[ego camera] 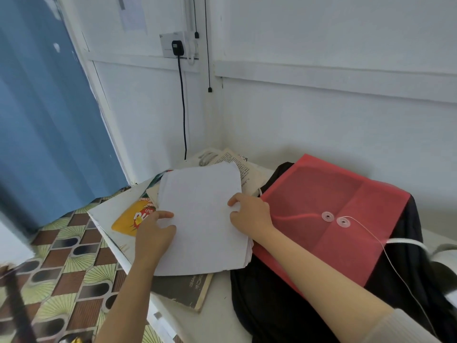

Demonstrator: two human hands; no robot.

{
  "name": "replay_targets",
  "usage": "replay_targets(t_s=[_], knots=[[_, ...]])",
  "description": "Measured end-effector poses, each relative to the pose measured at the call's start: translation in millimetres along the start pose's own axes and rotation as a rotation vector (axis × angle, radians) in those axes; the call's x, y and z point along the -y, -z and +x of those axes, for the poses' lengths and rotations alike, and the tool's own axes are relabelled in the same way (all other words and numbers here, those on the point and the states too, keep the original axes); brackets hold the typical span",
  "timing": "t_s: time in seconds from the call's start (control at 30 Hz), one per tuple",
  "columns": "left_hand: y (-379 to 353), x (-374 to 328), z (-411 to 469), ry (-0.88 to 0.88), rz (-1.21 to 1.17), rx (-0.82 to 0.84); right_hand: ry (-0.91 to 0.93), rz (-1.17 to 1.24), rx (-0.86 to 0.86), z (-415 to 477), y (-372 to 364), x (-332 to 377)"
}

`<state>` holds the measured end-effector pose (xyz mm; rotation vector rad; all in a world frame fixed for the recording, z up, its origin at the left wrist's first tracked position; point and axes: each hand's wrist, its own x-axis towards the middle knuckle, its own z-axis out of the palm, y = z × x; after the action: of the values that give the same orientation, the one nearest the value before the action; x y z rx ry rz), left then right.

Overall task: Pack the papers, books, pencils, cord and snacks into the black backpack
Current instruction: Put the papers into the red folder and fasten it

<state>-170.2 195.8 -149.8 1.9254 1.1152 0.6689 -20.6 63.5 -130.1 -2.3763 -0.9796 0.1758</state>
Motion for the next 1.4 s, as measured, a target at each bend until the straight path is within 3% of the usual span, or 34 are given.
replay_targets(t_s=[0.17, 0.3, 0.5, 0.6, 0.73, 1.17, 1.4], knots=[[1, -6, -7, -0.106, -0.196, -0.109, 0.014, 0.43, -0.093, -9, 13, 6], [5, -30, -15, -0.218, -0.386, -0.105, 0.073, 0.601, -0.226, -23, 35, 10], [2, -77, -34, -0.426, -0.542, 0.014, 0.25, 0.475, -0.718, -45, 76, -8], [-12, -93, -43, -0.506, -0.554, 0.062, 0.287, 0.396, -0.836, -59, 91, -26], [-35, -102, -54, -0.527, -0.593, 0.129, 0.35, 0.334, -0.834, -76, 100, -48], [-60, -88, -52, -0.557, -0.475, 0.098, 0.363, 0.216, -0.529, -77, 80, -79], [-56, -91, -57, -0.614, -0.45, 0.052, 0.453, 0.184, -0.624, -76, 76, -75]])
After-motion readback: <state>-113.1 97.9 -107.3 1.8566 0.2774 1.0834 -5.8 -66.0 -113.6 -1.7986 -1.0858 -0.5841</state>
